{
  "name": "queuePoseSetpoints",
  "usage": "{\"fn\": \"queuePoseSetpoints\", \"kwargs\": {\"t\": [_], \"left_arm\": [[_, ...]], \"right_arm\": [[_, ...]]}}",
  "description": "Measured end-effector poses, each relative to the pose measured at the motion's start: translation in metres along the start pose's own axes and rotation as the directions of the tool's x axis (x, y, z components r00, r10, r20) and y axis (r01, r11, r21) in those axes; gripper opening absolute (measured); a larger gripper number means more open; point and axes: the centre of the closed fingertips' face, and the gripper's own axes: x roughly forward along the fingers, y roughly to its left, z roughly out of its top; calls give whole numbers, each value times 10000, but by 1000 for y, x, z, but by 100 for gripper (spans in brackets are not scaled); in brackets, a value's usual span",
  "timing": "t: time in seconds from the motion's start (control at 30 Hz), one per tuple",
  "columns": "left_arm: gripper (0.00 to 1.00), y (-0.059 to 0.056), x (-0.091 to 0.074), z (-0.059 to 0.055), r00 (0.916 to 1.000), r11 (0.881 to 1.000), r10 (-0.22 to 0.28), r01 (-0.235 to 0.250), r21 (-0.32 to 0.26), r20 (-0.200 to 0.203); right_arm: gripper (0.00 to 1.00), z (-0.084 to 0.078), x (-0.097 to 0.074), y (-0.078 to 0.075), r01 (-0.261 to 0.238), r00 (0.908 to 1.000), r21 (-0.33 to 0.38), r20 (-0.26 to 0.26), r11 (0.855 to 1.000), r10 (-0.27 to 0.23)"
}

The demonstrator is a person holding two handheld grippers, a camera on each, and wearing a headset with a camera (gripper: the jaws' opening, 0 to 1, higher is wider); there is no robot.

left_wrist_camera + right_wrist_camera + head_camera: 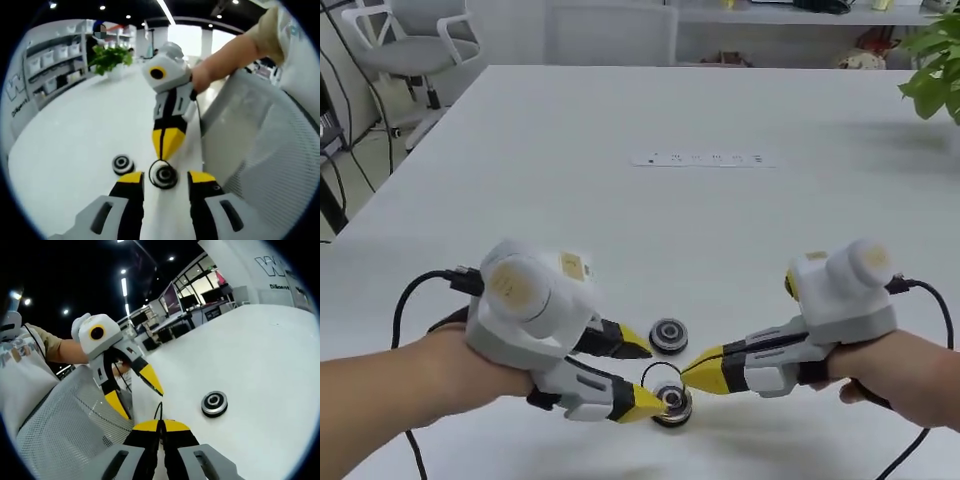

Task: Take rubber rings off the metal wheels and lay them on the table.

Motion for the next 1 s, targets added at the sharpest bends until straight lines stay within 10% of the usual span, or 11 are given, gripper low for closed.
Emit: {"fn": "queuePoseSetpoints", "kwargs": {"t": [1.0], "left_arm": [[59, 28, -61, -27, 9880, 9779, 1503, -1434, -1524, 350]], "right_arm": [[0, 37, 36, -8, 319, 9987, -111, 396, 9994, -314]]}}
